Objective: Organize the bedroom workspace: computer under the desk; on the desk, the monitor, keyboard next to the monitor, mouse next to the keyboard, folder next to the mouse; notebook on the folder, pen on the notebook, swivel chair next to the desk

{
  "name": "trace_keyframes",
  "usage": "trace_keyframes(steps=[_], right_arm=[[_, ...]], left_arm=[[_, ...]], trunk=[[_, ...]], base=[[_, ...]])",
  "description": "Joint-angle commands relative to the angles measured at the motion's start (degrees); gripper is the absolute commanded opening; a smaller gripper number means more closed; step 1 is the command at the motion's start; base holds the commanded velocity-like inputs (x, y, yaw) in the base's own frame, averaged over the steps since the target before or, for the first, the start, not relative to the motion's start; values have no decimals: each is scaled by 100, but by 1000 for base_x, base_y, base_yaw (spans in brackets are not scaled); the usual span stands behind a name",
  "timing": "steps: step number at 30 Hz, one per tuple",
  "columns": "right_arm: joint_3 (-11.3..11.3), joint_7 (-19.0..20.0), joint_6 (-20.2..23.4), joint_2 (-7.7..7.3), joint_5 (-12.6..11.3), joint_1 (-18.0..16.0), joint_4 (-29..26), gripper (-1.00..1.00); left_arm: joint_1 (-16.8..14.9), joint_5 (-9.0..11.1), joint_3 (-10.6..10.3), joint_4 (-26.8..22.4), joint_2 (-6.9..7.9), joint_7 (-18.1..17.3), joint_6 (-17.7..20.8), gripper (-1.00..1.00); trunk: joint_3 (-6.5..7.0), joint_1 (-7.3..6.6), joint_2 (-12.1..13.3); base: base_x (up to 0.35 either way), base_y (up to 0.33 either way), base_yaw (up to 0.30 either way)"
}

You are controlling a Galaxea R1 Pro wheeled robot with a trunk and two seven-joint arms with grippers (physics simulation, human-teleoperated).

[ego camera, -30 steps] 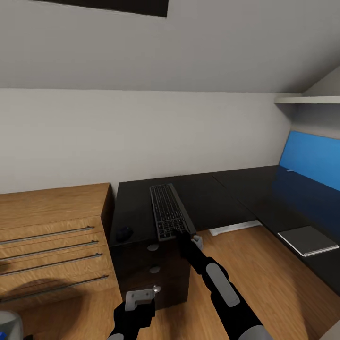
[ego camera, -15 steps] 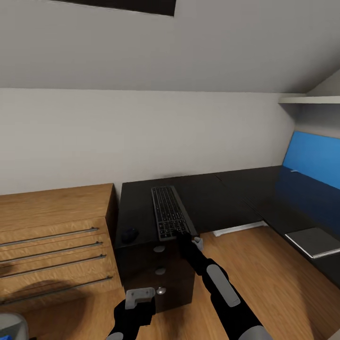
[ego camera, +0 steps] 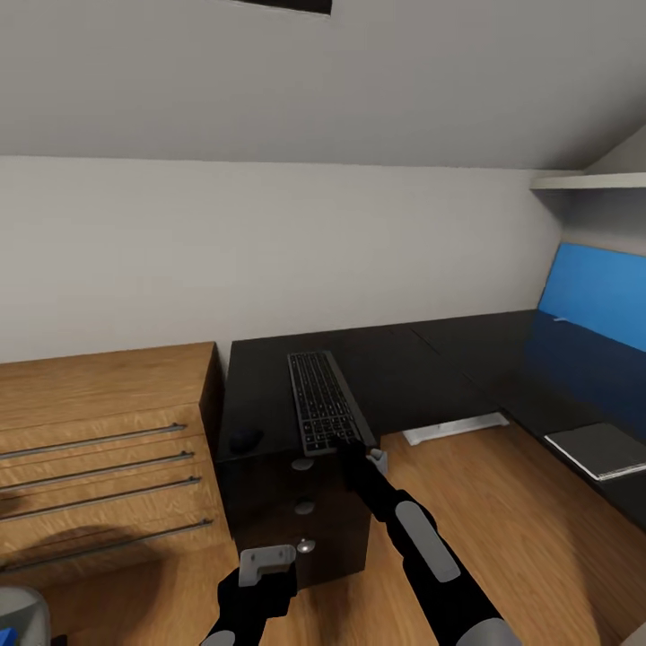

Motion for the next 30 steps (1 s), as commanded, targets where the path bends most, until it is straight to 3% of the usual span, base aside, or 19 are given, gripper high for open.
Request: trace_keyframes(steps=[1,9,27,30], right_arm=[[-18,-24,12,-11,23,-2,74,-100],[-21,-28,12,-21,23,-2,74,-100],[-19,-33,12,-24,31,-2,73,-100],[-21,-33,12,-22,33,-2,73,-100]], left_arm=[[-1,42,-2,-10,1,39,12,100],[-1,42,-2,-10,1,40,12,100],[-1,43,-10,15,18,31,20,100],[-1,43,-14,16,17,31,21,100]], trunk=[[-23,23,-43],[-167,198,-364],[-167,198,-364],[-113,133,-244]], base=[[0,0,0],[0,0,0],[0,0,0],[0,0,0]])
